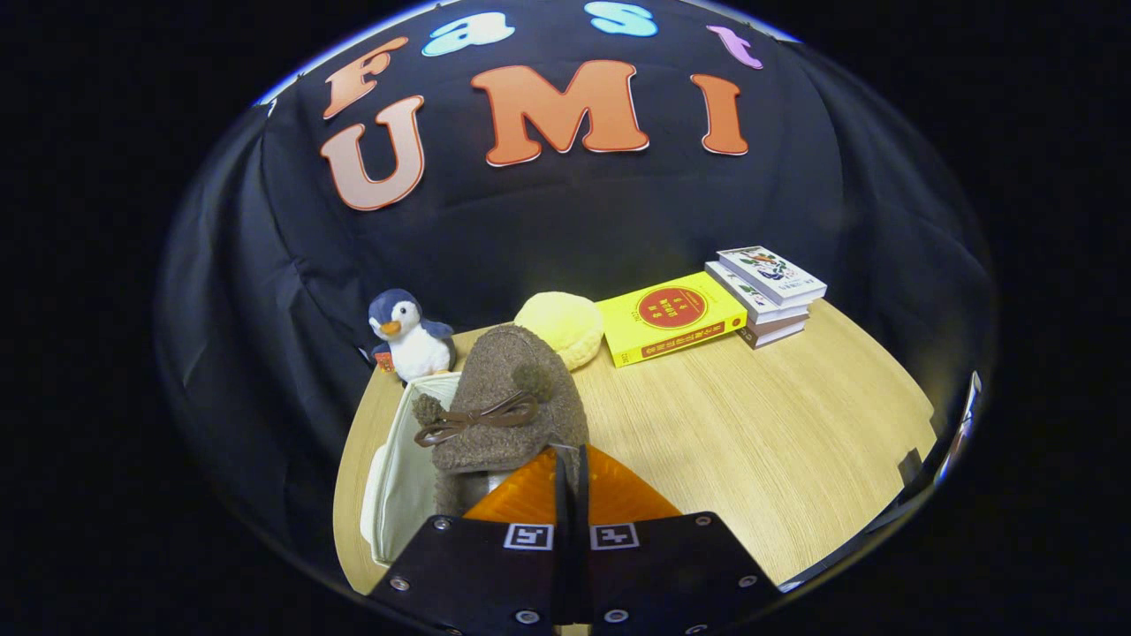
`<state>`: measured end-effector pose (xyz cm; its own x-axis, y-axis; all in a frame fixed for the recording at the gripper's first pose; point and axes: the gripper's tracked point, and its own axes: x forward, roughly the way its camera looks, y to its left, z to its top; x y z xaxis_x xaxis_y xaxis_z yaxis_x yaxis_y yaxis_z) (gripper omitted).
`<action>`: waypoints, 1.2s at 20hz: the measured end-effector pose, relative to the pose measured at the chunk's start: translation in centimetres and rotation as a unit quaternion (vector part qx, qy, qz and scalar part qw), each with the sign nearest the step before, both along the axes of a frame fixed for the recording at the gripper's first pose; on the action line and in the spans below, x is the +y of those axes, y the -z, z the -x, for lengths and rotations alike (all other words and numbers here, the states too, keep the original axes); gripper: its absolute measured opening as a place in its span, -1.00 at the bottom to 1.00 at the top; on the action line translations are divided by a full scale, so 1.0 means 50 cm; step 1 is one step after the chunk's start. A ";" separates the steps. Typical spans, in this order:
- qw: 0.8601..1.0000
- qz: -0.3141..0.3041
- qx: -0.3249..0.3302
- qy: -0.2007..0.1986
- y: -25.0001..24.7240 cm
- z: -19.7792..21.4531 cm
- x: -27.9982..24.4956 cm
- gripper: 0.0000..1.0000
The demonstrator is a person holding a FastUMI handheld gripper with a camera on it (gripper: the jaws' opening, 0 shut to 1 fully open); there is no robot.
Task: Open the storage box then place both shoes into the box .Put the left shoe in first, then the right shoe, with the right side of both shoes facing outward in a uniform manner.
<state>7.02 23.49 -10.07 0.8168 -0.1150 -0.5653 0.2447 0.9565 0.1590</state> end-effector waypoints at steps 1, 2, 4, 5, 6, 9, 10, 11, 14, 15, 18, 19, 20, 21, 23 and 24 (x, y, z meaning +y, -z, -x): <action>1.000 0.000 0.004 -0.002 0.009 -0.006 0.007 -0.98; 1.000 0.000 0.008 -0.003 0.021 -0.009 0.012 -0.97; 1.000 0.005 0.019 -0.003 0.045 -0.015 0.014 -0.95; 1.000 0.010 0.025 -0.003 0.056 -0.015 0.015 -0.94; 1.000 0.009 0.028 -0.011 0.063 -0.017 0.023 -0.93; 1.000 0.016 0.009 -0.021 0.038 -0.019 0.031 -0.58; 1.000 0.021 0.001 -0.020 0.027 -0.021 0.026 -0.43; 0.999 0.024 -0.007 -0.020 0.014 -0.023 0.023 -0.30; 0.999 0.028 -0.015 -0.020 -0.010 -0.011 0.012 0.50; 0.999 0.030 -0.019 -0.019 -0.021 -0.005 0.005 0.60; 0.998 0.046 -0.043 -0.022 -0.074 0.012 -0.008 0.96; 0.997 0.052 -0.054 -0.026 -0.095 0.019 -0.010 0.96; 0.996 0.059 -0.065 -0.029 -0.120 0.026 -0.014 0.96; 0.994 0.067 -0.078 -0.031 -0.145 0.033 -0.020 0.96; 0.990 0.080 -0.108 -0.034 -0.202 0.052 -0.028 0.96; 0.988 0.082 -0.123 -0.035 -0.229 0.064 -0.032 0.96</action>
<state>3.84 21.90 1.40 0.9367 -0.1261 -0.3267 0.1493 0.9877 0.0467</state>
